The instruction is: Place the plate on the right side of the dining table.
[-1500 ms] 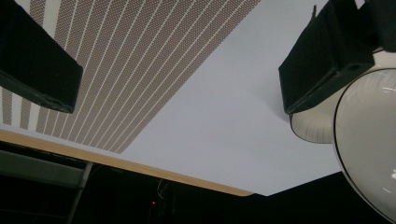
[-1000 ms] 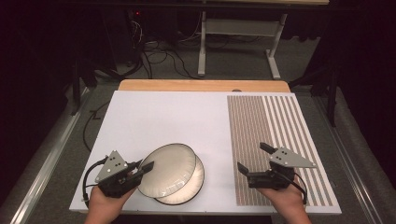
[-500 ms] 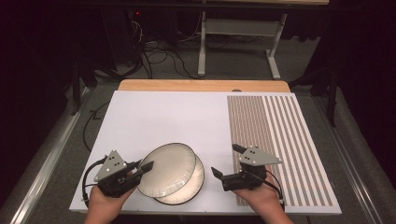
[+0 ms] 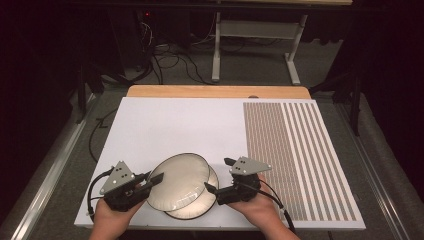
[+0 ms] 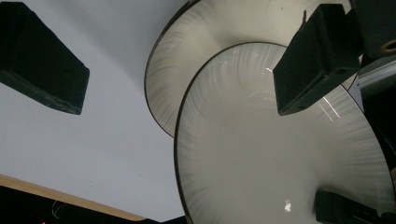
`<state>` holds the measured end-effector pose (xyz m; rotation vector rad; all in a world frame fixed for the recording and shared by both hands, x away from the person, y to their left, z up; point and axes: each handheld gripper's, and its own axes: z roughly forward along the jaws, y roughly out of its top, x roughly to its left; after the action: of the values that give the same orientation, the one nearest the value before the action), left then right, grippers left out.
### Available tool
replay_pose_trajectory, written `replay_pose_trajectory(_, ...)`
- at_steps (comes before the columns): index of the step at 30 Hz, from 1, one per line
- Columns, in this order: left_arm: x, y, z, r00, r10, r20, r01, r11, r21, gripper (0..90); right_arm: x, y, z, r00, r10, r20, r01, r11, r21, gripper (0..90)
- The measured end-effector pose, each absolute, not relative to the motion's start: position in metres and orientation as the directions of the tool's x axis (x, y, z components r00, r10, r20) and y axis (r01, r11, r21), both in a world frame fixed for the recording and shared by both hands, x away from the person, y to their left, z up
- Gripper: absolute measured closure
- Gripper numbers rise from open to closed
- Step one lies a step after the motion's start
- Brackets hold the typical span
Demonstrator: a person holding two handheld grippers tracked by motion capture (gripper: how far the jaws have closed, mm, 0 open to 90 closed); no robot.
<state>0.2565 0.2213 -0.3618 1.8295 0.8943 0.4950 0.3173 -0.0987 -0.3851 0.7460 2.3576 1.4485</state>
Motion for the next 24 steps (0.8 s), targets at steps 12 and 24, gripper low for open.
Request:
replay_pose_trajectory(12, 0.257, 0.222, -0.363, 0.642, 0.764, -0.066, 0.359, -0.222, 0.907, 76.9, 0.331, -0.076, -0.404, -0.835, 0.534, 0.132, 0.361, 0.352, 0.863, 19.6)
replay_pose_trajectory(24, 0.257, 0.223, -0.363, 0.640, 0.765, -0.071, 0.361, -0.218, 0.907, 76.9, 0.335, -0.073, -0.416, -0.827, 0.514, 0.225, 0.423, 0.307, 0.853, 55.7)
